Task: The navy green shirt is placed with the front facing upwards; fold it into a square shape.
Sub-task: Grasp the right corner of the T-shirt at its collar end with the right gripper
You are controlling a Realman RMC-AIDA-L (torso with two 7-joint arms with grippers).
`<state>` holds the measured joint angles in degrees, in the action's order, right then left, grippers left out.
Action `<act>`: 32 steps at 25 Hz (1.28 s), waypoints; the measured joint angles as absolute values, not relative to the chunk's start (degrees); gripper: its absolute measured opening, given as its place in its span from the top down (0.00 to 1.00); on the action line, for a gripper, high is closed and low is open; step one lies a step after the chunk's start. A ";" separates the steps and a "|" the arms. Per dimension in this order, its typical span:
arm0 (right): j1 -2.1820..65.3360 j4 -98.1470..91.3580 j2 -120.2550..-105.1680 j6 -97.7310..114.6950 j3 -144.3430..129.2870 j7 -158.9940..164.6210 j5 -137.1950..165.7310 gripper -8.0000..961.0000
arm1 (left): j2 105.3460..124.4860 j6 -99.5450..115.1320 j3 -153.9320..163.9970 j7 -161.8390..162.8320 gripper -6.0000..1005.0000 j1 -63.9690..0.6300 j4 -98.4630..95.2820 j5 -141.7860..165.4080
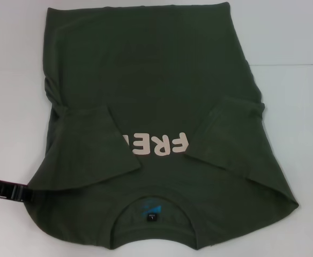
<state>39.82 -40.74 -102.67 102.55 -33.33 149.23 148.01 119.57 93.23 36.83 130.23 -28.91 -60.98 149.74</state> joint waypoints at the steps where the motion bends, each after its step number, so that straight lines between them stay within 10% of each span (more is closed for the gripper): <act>1: 39.87 -40.56 -103.40 102.21 -33.98 149.24 148.03 0.14 | 119.53 93.25 36.73 130.11 0.97 -28.82 -60.89 149.43; 11: 38.60 -40.05 -107.64 96.62 -37.64 148.59 148.13 0.14 | 119.52 93.33 36.21 129.26 0.97 -28.62 -60.25 148.81; 32: 37.99 -37.71 -110.53 90.20 -37.79 145.93 148.18 0.14 | 119.43 92.92 36.21 129.11 0.97 -29.22 -59.84 148.80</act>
